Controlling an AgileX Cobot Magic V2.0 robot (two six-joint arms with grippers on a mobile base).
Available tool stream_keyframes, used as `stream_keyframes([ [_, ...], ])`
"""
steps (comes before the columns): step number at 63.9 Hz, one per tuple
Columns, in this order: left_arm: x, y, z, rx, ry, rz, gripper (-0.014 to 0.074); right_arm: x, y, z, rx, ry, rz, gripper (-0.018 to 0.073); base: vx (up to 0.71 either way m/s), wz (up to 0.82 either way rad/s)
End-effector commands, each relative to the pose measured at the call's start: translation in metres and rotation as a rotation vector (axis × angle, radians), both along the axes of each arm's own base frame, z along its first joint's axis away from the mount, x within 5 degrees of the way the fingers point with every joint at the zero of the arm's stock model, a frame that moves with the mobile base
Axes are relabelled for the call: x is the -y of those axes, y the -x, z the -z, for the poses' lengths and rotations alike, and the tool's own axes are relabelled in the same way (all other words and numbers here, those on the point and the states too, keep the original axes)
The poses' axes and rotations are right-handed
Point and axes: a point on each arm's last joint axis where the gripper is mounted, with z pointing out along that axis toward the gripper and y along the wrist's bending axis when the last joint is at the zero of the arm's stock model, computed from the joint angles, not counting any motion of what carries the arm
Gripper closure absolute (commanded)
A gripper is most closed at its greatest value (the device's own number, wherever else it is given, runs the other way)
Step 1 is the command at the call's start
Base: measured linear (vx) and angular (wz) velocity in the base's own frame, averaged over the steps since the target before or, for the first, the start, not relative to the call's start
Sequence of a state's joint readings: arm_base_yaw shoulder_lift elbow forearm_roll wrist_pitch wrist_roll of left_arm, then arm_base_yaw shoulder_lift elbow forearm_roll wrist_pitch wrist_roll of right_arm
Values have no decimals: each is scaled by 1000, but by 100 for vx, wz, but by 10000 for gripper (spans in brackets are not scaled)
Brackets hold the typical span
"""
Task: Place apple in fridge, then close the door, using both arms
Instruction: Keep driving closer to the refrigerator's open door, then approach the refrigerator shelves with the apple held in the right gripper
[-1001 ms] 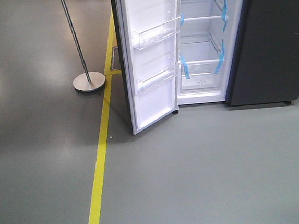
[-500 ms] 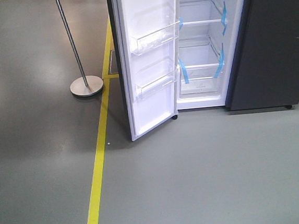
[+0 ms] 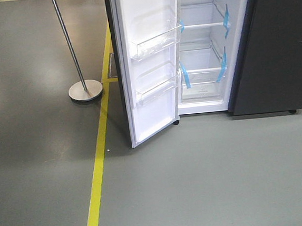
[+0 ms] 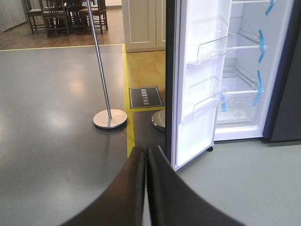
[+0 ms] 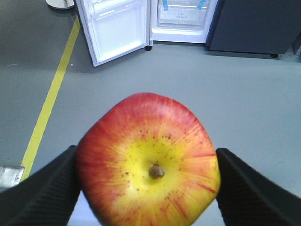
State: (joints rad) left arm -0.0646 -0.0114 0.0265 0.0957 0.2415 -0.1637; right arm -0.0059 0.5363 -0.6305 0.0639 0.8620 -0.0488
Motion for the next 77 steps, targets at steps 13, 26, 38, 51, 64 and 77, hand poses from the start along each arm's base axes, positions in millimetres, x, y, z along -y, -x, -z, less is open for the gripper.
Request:
stream_keyframes([
  [13, 1, -1, 0, 61, 22, 5, 601, 0, -4, -15, 106, 0, 5, 361, 9, -1],
  [26, 1, -1, 0, 61, 22, 5, 601, 0, -4, -15, 106, 0, 5, 361, 8, -1],
  [38, 1, -1, 0, 61, 22, 5, 601, 0, -4, -15, 106, 0, 5, 361, 8, -1],
  [51, 1, -1, 0, 61, 22, 5, 601, 0, -4, -15, 106, 0, 5, 361, 8, 0],
  [64, 1, -1, 0, 61, 22, 5, 601, 0, -4, -15, 106, 0, 5, 361, 8, 0],
  [77, 1, -1, 0, 61, 22, 5, 601, 0, -4, -15, 106, 0, 5, 361, 8, 0],
])
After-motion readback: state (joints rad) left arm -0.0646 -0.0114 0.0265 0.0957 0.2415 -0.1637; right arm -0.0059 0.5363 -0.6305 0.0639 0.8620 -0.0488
